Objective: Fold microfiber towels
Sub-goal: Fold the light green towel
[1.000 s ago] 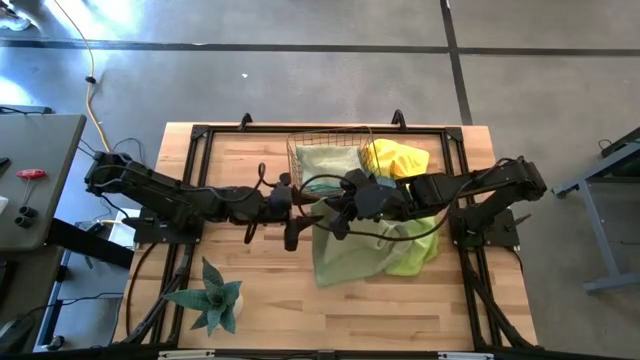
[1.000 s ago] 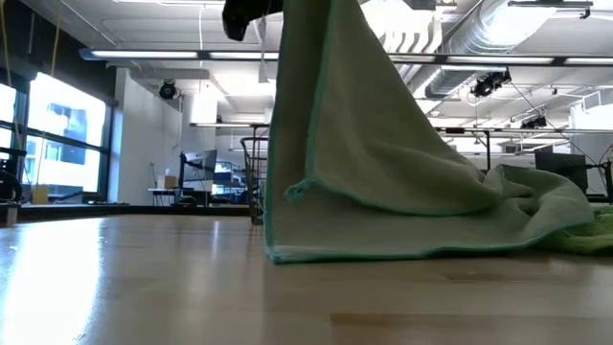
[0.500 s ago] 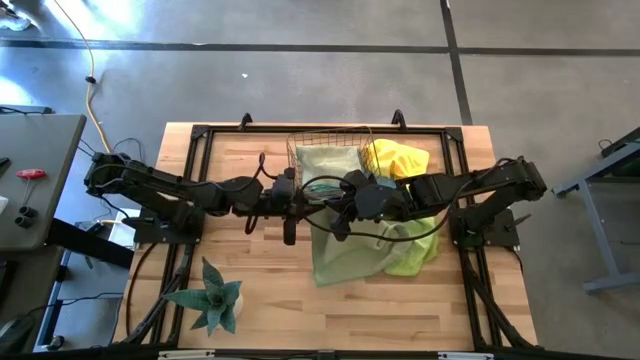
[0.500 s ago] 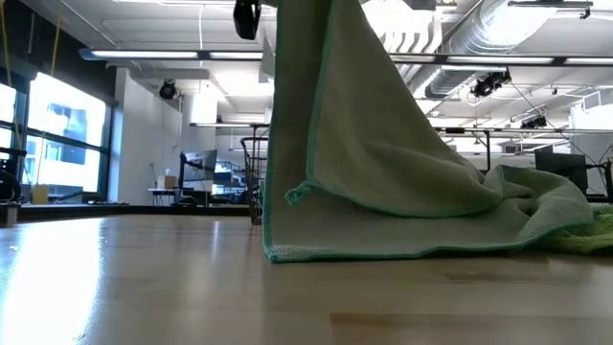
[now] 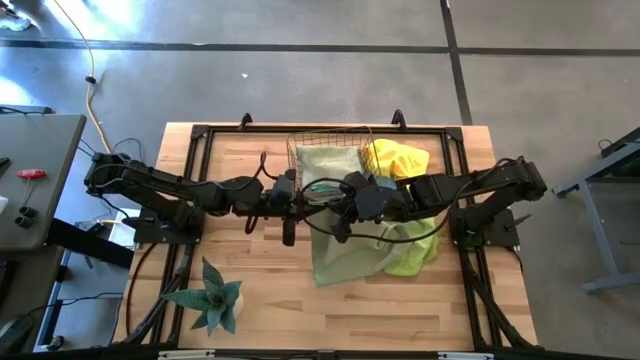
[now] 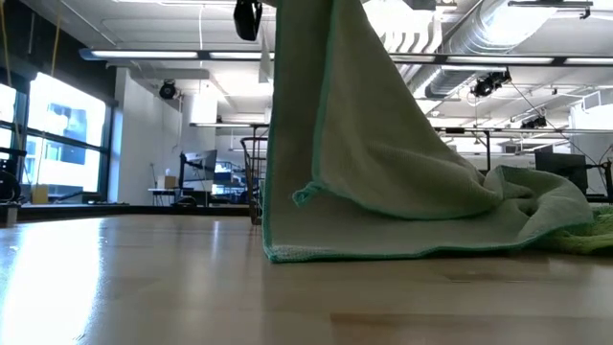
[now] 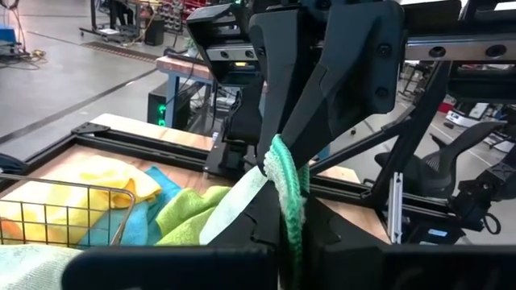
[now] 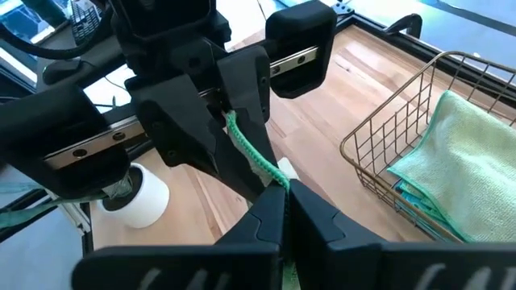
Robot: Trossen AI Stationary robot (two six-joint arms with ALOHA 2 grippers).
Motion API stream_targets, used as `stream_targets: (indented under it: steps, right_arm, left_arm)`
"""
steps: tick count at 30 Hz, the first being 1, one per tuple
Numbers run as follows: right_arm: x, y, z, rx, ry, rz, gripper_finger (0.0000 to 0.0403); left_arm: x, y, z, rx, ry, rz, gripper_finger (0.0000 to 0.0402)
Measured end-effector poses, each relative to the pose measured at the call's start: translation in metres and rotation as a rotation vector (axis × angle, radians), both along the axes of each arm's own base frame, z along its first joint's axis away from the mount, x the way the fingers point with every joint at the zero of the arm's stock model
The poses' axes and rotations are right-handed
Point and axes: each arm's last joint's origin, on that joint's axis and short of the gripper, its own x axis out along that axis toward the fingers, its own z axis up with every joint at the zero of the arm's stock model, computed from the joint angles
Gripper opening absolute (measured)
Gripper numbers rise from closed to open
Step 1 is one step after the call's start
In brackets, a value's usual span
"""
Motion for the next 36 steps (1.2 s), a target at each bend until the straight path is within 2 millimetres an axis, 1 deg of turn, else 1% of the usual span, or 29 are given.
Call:
stream_targets:
  steps: [11,14,17,25,28,31,36]
  right_arm:
    - [0.0,0.0,0.0,0.005,0.003,0.008,0.0]
    - [0.0,0.001,0.0,0.01,0.006,0.016,0.0]
    - [-0.001,0.0,-0.002,0.01,0.021,0.019,0.0]
    - [-0.005,-0.001,-0.007,0.029,0.081,-0.003,0.0]
    - [-0.006,0.0,-0.009,0.05,0.101,-0.001,0.0]
    - [-0.005,0.001,-0.011,0.08,0.113,0.019,0.0]
    - [0.002,0.004,-0.021,0.114,0.157,0.059,0.0]
  left_arm:
    - [0.0,-0.001,0.0,-0.02,0.001,-0.02,0.0001]
    - [0.0,-0.001,0.0,-0.009,0.003,-0.022,0.001]
    - [0.0,-0.001,-0.001,0.035,0.018,-0.045,0.0036]
    - [-0.001,-0.003,-0.009,0.163,0.111,-0.128,0.0135]
    - [-0.002,-0.002,-0.012,0.215,0.15,-0.132,0.0164]
    - [-0.001,0.001,-0.011,0.25,0.158,-0.121,0.0181]
    - [0.002,0.008,0.008,0.324,0.171,-0.106,0.0188]
